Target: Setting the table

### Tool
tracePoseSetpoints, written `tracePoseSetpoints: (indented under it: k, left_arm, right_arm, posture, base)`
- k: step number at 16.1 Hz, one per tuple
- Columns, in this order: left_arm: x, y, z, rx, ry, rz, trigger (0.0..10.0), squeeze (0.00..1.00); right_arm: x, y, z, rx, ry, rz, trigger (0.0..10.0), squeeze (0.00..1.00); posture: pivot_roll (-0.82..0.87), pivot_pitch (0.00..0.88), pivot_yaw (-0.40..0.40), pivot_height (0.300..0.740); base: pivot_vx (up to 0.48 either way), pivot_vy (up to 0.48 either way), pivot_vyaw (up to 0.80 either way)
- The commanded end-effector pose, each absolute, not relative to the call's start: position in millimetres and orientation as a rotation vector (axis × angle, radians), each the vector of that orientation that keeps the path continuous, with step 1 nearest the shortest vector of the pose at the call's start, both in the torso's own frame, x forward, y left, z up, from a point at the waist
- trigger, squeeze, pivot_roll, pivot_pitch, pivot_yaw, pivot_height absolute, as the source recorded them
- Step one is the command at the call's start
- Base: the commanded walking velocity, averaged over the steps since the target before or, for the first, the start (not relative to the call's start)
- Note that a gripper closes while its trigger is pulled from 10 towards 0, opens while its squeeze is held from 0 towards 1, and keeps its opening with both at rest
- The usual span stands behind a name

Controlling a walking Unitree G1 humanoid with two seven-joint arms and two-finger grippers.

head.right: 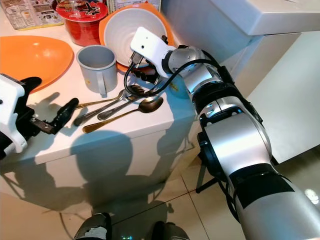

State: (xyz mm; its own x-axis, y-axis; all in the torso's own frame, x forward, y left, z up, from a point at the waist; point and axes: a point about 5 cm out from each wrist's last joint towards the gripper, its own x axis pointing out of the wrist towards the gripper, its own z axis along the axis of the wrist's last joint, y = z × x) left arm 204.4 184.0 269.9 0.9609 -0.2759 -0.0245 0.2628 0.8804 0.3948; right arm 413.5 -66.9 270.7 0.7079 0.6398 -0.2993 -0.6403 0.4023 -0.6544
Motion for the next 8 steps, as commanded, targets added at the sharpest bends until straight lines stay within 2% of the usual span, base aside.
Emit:
tracePoseSetpoints:
  k: [1, 2, 3, 4, 8]
  left_arm:
    - [199.2, 182.2, 275.4, 0.427, -0.059, -0.282, 10.0, 0.0]
    - [199.3, 182.5, 275.9, 0.428, -0.06, -0.279, 10.0, 0.0]
    - [199.9, 182.5, 277.2, 0.428, -0.065, -0.275, 10.0, 0.0]
    - [200.6, 182.2, 278.2, 0.428, -0.069, -0.275, 10.0, 0.0]
    - [202.2, 182.9, 279.5, 0.43, -0.072, -0.273, 10.0, 0.0]
  right_arm:
    - [413.9, -80.5, 246.7, -0.828, 0.119, 0.799, 4.1, 0.0]
    - [413.9, -80.2, 246.9, -0.828, 0.117, 0.799, 4.1, 0.0]
    - [414.1, -79.9, 247.9, -0.825, 0.11, 0.795, 1.1, 0.0]
    - [414.4, -80.3, 250.5, -0.808, 0.102, 0.795, 0.0, 0.0]
    - [414.9, -81.2, 254.3, -0.793, 0.091, 0.789, 0.0, 0.0]
  posture:
    - [0.33, 0.224, -0.122, 0.74]
    - [0.33, 0.222, -0.121, 0.74]
    - [0.33, 0.22, -0.119, 0.74]
    - [0.32, 0.22, -0.118, 0.74]
    - [0.32, 0.214, -0.114, 0.74]
  base:
    - [0.0, 0.0, 0.0]
    - [0.0, 0.0, 0.0]
    - [0.0, 0.0, 0.0]
    - [0.0, 0.0, 0.0]
    - [0.0, 0.0, 0.0]
